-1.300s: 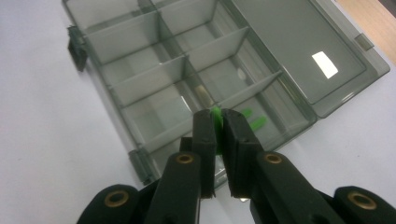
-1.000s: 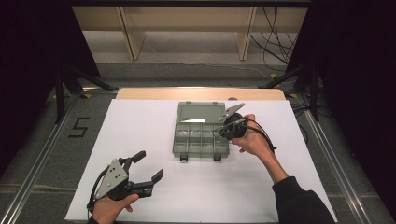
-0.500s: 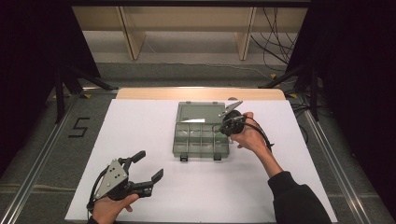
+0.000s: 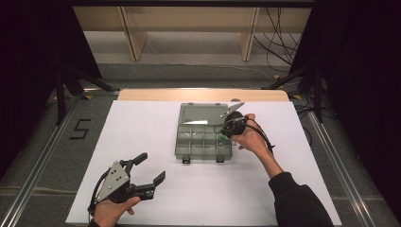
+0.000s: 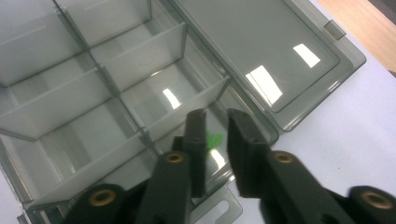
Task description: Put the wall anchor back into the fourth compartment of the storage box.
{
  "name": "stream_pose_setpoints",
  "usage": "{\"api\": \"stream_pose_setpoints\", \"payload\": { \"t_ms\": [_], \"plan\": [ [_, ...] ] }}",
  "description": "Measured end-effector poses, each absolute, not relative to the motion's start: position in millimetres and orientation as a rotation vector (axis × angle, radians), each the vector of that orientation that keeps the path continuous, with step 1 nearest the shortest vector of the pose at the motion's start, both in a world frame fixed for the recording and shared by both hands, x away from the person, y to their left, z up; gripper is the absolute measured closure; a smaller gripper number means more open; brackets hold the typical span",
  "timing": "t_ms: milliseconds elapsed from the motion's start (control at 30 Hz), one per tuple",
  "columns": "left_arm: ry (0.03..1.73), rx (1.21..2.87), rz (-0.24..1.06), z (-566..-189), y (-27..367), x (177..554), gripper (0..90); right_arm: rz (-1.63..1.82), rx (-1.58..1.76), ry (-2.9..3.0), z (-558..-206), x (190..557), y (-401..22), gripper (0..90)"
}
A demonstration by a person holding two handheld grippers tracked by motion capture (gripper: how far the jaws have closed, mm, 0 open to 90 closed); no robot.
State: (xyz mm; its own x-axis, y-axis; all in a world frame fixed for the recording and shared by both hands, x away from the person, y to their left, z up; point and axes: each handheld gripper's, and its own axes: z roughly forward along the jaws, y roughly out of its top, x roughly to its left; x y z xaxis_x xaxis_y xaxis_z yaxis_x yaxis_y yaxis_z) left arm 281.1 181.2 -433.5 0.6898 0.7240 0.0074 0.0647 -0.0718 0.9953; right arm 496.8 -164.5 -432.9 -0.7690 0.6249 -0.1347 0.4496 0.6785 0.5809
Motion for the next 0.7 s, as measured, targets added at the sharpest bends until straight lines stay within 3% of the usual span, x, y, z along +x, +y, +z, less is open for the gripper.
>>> {"api": "stream_pose_setpoints", "payload": {
  "t_ms": [267,700],
  "plan": [
    [0.666,1.570,0.616,-433.4,181.1,281.1,16.2,0.802,0.838,2.535,-429.2,493.6,-164.0,54.7],
    [0.672,1.566,0.612,-433.3,181.1,280.6,16.2,0.894,0.889,2.514,-415.8,485.4,-167.1,40.5]
  ]
}}
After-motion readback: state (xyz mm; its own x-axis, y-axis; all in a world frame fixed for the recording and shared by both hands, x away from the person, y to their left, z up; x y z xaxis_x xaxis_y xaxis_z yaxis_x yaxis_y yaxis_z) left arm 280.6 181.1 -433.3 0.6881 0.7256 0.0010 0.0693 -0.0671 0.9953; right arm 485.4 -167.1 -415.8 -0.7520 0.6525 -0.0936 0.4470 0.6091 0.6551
